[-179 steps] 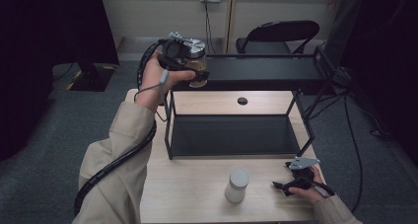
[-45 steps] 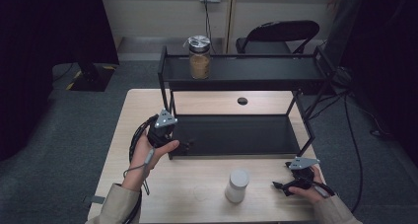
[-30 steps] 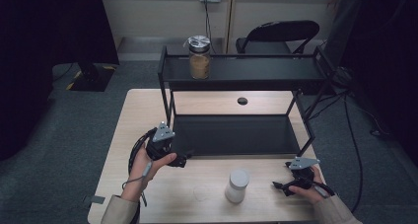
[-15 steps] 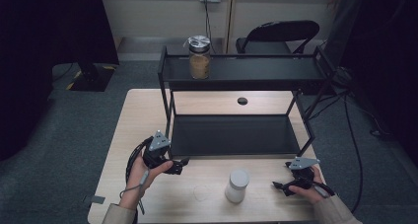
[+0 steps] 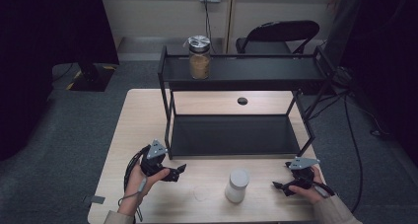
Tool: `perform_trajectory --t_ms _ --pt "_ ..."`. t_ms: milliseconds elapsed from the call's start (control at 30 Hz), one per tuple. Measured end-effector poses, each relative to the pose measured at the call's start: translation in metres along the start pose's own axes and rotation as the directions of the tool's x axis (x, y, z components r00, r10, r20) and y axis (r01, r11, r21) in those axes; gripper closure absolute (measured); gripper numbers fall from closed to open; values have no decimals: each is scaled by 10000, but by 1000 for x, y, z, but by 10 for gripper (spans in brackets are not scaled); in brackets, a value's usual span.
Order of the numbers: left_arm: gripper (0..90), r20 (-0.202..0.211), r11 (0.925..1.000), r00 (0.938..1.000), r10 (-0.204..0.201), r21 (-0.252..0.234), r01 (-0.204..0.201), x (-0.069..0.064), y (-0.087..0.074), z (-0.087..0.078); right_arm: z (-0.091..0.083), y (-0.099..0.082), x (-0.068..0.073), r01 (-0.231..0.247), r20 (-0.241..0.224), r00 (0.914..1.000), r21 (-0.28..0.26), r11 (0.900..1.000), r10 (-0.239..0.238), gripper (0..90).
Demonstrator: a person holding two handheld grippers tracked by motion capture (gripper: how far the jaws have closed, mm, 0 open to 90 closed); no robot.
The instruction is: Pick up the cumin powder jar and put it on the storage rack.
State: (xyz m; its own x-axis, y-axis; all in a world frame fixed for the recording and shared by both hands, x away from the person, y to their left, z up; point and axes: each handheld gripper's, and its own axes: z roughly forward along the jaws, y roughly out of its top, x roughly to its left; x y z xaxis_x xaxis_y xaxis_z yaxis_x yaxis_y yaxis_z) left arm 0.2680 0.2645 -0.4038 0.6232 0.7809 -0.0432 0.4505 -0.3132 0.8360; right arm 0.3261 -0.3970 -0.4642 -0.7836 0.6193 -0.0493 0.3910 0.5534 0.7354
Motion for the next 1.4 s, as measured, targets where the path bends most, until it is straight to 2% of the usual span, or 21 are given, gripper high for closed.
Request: perform_trajectory --t_ms 433,900,1100,1400 --pt "12 29 9993 9997 -230 307 229 4 -19 5 0 0 0 0 0 10000 -1 10000 0 0" --pt "12 132 9976 9988 -476 506 468 7 -31 10 0 0 0 -1 1 10000 -1 10000 1 0" --pt "12 226 9949 9981 -569 852 548 8 -36 15 0 0 0 1 0 10000 -2 10000 -1 0" --pt "15 270 9914 9984 -491 1228 455 8 -40 21 0 0 0 2 0 10000 -2 10000 -2 0"
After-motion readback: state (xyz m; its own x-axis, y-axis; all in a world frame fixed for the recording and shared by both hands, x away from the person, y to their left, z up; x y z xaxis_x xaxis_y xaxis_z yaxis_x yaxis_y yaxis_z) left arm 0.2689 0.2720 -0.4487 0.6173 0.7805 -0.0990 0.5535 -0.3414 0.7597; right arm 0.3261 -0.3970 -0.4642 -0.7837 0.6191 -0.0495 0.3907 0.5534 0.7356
